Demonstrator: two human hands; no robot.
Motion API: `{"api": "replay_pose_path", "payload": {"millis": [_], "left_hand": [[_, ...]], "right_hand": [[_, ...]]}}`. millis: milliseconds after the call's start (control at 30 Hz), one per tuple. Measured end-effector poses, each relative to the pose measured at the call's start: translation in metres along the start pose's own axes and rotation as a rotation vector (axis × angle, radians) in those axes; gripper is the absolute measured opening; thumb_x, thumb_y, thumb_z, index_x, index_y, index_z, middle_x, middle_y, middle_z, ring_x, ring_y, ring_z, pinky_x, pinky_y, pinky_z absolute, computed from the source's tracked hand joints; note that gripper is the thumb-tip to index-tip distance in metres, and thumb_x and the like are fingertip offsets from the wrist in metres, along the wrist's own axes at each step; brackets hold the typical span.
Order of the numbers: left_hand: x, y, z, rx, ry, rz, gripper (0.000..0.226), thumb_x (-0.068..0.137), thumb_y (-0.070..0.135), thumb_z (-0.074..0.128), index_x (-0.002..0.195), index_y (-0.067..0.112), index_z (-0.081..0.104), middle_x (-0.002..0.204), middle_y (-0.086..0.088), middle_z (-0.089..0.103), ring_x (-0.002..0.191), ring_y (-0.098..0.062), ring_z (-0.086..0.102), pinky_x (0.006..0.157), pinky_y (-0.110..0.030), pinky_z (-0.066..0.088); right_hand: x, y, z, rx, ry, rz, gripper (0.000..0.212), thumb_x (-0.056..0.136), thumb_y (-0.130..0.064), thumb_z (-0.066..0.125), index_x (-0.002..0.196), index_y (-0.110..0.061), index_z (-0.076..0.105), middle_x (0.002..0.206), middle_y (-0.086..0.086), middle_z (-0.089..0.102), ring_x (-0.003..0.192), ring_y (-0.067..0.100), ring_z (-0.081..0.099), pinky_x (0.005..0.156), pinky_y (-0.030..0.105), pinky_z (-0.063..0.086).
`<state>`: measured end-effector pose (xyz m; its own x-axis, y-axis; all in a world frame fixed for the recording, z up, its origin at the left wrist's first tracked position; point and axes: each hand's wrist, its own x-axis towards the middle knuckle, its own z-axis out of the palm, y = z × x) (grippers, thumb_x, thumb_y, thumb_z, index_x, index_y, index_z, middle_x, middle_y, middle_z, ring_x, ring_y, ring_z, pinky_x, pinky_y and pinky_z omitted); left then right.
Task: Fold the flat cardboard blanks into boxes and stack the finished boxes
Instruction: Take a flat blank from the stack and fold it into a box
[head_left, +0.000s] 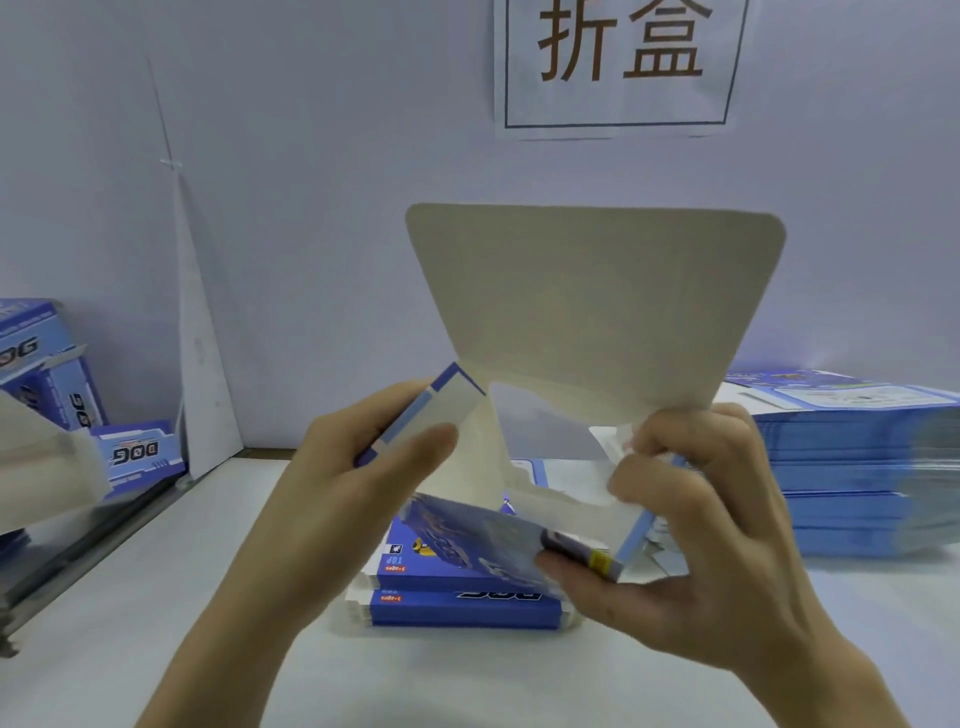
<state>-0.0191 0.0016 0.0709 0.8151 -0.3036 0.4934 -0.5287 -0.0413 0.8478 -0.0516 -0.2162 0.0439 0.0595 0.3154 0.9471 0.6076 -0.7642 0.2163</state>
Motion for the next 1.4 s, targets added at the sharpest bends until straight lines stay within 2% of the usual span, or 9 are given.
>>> {"api": "replay_pose_path", "payload": {"millis": [233, 433, 600, 767, 933, 1033, 1100, 1200, 1400], "left_hand": [[0.0, -0.003, 0.003, 0.139, 0.12, 0.025, 0.022, 0.075, 0.03, 0.052, 0.091, 0.024, 0.065, 0.083, -0.019, 0.06, 0.065, -0.008, 0.046, 0.058, -0.02, 0.037], [0.001, 0.0, 0.006, 0.165, 0.167, 0.062, 0.032, 0.073, 0.025, 0.053, 0.082, 0.051, 0.07, 0.087, -0.014, 0.067, 0.071, -0.011, 0.053, 0.068, -0.026, 0.043], [0.003, 0.0, 0.016, 0.027, 0.276, 0.231, 0.026, 0.078, 0.036, 0.061, 0.1, 0.048, 0.068, 0.098, 0.019, 0.072, 0.094, 0.003, 0.064, 0.08, -0.012, 0.046], [-0.003, -0.009, 0.019, 0.1, -0.01, 0.179, 0.114, 0.048, 0.056, 0.08, 0.142, 0.058, 0.015, 0.141, 0.04, 0.034, 0.129, 0.014, 0.037, 0.093, -0.001, 0.035], [0.0, -0.03, 0.042, 0.544, -0.073, 0.178, 0.134, 0.045, 0.07, 0.074, 0.114, 0.069, -0.041, 0.145, 0.04, -0.014, 0.144, 0.007, 0.0, 0.118, -0.029, 0.024], [0.007, -0.036, 0.04, 0.363, 0.003, 0.197, 0.136, 0.05, 0.058, 0.081, 0.128, 0.064, -0.029, 0.154, 0.015, 0.018, 0.136, 0.011, 0.026, 0.104, -0.009, 0.034], [0.009, -0.039, 0.034, 0.186, 0.019, 0.158, 0.136, 0.051, 0.048, 0.088, 0.137, 0.059, -0.017, 0.141, 0.031, 0.035, 0.126, 0.015, 0.039, 0.091, -0.003, 0.04], [0.011, -0.044, 0.032, 0.126, 0.093, 0.155, 0.138, 0.049, 0.049, 0.087, 0.138, 0.056, -0.018, 0.127, 0.05, 0.034, 0.12, 0.021, 0.041, 0.082, 0.005, 0.037], [0.008, -0.044, 0.045, 0.217, 0.126, 0.25, 0.127, 0.059, 0.06, 0.079, 0.141, 0.054, -0.018, 0.147, 0.025, 0.021, 0.131, 0.016, 0.029, 0.088, 0.006, 0.032]], "right_hand": [[-0.005, -0.002, 0.007, -0.011, -0.018, 0.018, 0.038, 0.082, -0.041, 0.073, 0.089, -0.017, 0.045, 0.1, 0.004, 0.041, 0.085, 0.025, 0.039, 0.079, 0.029, 0.036], [-0.004, -0.001, 0.007, -0.008, -0.01, 0.011, 0.038, 0.081, -0.041, 0.075, 0.091, -0.016, 0.048, 0.103, 0.005, 0.042, 0.089, 0.026, 0.041, 0.086, 0.026, 0.035], [-0.005, 0.0, 0.006, 0.004, 0.009, 0.045, 0.041, 0.075, -0.036, 0.081, 0.085, -0.018, 0.044, 0.104, 0.005, 0.04, 0.093, 0.022, 0.04, 0.088, 0.019, 0.033], [-0.003, -0.003, 0.01, -0.045, 0.283, 0.32, 0.041, 0.077, -0.047, 0.076, 0.092, -0.019, 0.049, 0.119, 0.003, 0.027, 0.12, 0.013, 0.036, 0.095, 0.012, 0.035], [-0.003, -0.005, 0.009, 0.012, 0.247, 0.346, 0.038, 0.085, -0.048, 0.063, 0.092, -0.011, 0.059, 0.122, 0.006, 0.021, 0.125, -0.005, 0.028, 0.097, 0.014, 0.035], [-0.003, -0.005, 0.009, 0.064, 0.19, 0.3, 0.03, 0.09, -0.049, 0.058, 0.09, -0.019, 0.057, 0.121, 0.006, 0.026, 0.121, 0.008, 0.039, 0.095, 0.019, 0.039], [-0.004, -0.003, 0.01, 0.101, 0.109, 0.332, 0.026, 0.091, -0.051, 0.057, 0.09, -0.025, 0.056, 0.123, 0.008, 0.029, 0.106, 0.024, 0.049, 0.09, 0.026, 0.043], [-0.007, 0.0, 0.011, 0.106, 0.038, 0.344, 0.028, 0.094, -0.054, 0.051, 0.093, -0.026, 0.055, 0.126, 0.005, 0.029, 0.101, 0.021, 0.048, 0.088, 0.024, 0.042], [-0.005, -0.001, 0.011, 0.109, 0.146, 0.312, 0.016, 0.094, -0.041, 0.055, 0.096, -0.026, 0.062, 0.126, 0.007, 0.022, 0.126, -0.001, 0.032, 0.098, 0.022, 0.039]]}}
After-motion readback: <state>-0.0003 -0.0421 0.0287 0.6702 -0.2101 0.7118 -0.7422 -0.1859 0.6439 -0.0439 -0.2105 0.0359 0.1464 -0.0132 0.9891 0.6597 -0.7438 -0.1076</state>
